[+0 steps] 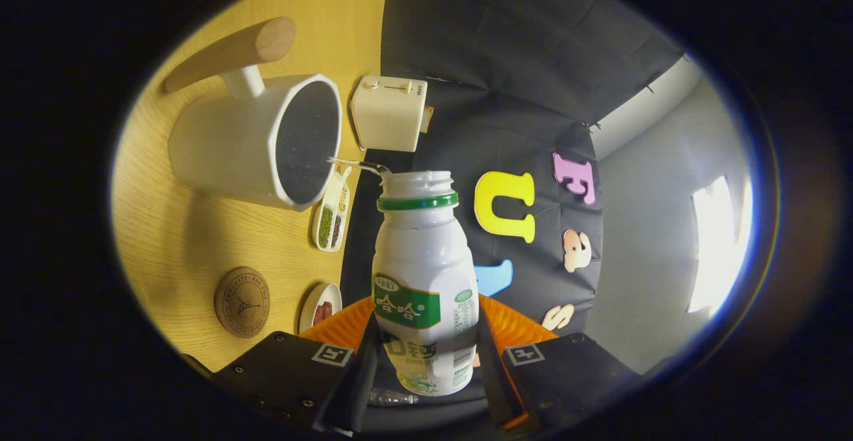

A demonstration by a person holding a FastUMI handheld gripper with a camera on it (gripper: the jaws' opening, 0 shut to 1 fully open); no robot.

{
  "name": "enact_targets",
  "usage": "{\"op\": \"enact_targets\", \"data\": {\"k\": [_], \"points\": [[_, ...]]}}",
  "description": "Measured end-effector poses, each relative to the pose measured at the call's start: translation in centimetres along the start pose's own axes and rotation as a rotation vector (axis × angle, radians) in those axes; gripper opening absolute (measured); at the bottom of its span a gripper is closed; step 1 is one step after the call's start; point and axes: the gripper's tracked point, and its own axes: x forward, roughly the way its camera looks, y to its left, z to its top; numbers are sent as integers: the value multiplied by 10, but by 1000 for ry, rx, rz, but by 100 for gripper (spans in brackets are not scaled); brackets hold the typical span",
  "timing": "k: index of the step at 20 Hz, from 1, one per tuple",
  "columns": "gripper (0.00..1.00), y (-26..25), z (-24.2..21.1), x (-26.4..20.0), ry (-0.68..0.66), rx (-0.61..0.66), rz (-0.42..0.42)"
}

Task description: Take the bottle from table, then pour the juice into the cup, finally place the bottle on the coaster

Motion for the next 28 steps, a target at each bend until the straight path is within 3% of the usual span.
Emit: {"op": "enact_targets", "data": {"k": [28], "points": [[69, -3, -3, 3, -1, -63, -20]]}}
